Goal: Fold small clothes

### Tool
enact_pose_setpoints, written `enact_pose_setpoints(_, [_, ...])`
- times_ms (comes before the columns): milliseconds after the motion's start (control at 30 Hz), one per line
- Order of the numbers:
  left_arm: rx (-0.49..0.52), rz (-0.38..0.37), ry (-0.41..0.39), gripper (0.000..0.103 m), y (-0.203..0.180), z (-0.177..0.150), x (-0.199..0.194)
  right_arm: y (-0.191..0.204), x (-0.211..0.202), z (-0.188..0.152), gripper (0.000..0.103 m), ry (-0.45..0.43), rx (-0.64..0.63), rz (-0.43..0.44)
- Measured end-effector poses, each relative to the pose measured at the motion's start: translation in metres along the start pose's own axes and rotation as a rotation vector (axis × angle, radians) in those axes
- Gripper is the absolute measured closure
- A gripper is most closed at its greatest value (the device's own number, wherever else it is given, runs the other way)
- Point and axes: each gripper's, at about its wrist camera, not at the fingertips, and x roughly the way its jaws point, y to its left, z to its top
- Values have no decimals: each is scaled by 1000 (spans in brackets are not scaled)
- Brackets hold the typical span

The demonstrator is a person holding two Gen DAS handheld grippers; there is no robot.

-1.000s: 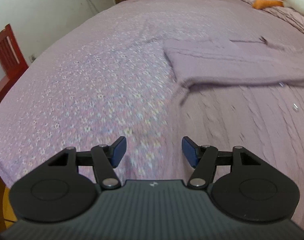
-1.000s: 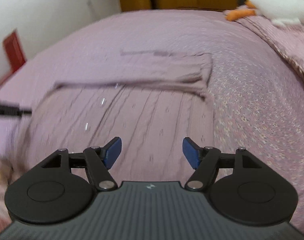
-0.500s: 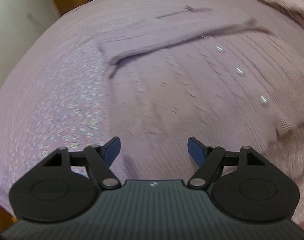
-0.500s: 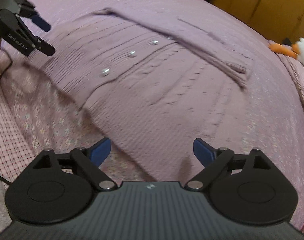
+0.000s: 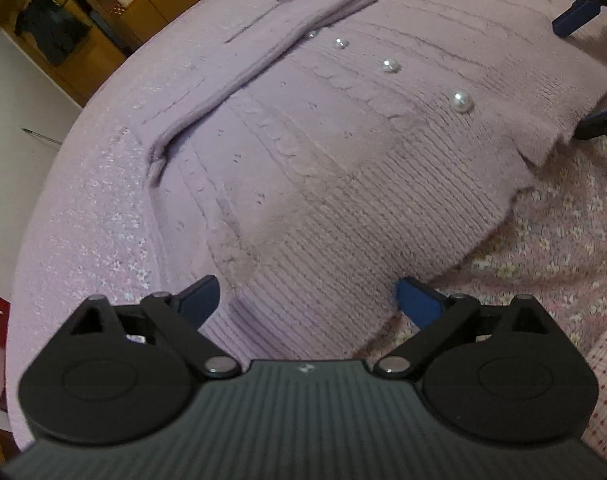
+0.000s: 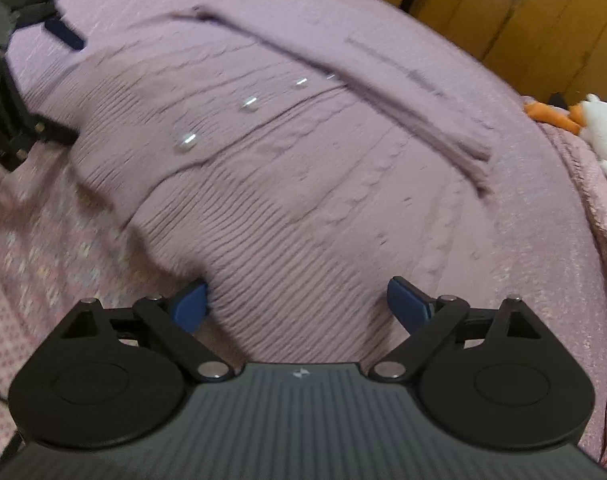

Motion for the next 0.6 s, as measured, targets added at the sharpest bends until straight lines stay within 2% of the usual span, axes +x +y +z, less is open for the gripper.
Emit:
enact_pose_setpoints(133, [-73,35,-40,4,14,3,0,-16,6,5,8,-33,92,-71])
enact_pose_setpoints(233, [-142,75,-57,4,26,6,4,-23,13,6,8,-35,152,-66])
enact_pose_setpoints(333, [-195,70,-50,4,34,12,10,-22,16,5,8,-33,157,-58])
enact_pose_setpoints(500, [-152,60,-23,7,31,14,0,-15,9,-2,8,-49,106,-73])
enact_pose_setpoints(600, [-104,-9,-26,7,20,9,-11,-14,12,-3,9,-84,104,-125])
